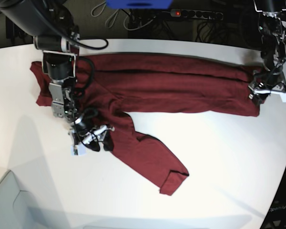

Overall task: Layout the t-shirt on the table in an organized manner, then fold the t-shirt properly
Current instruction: 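Grasp the loose red sleeve with the right gripper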

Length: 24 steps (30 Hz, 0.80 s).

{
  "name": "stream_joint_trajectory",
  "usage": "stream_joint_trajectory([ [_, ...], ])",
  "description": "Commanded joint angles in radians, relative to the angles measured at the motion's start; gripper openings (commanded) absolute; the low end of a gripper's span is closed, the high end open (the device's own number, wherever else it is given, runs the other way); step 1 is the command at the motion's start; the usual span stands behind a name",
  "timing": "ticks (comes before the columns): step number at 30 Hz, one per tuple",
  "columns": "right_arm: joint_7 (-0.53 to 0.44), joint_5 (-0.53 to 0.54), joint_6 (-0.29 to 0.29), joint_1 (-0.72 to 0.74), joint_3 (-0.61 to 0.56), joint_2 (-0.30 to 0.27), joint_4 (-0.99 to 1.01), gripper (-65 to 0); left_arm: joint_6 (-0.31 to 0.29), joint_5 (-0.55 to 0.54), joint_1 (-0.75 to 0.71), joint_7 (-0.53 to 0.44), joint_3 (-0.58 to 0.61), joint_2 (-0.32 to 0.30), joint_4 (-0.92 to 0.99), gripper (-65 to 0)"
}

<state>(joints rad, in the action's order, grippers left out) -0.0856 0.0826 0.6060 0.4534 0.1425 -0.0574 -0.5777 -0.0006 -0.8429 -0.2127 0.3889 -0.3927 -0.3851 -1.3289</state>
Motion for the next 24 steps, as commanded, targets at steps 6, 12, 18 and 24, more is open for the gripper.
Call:
stream_joint_trajectory([
  [6, 0.016, -0.007, 0.009, 0.012, -0.094, -0.002, -0.008, -52.8, -0.005, -0.006, 0.008, -0.020, -0.004, -0.019, -0.013, -32.1],
  [12, 0.016, -0.007, 0.009, 0.015, -0.113, -0.002, -0.008, -65.0, -0.005, -0.003, 0.008, -0.020, -0.002, -0.019, -0.013, -32.1],
  [18, 0.022, 0.003, 0.009, 0.006, -0.111, -0.006, -0.103, -65.0, -0.005, -0.008, 0.008, -0.020, -0.002, -0.019, -0.011, -32.1],
  [24, 0.079, 0.003, 0.012, -0.161, -0.116, 0.001, -0.471, -65.0, -0.005, -0.008, 0.005, -0.020, -0.002, -0.019, -0.011, -32.1],
])
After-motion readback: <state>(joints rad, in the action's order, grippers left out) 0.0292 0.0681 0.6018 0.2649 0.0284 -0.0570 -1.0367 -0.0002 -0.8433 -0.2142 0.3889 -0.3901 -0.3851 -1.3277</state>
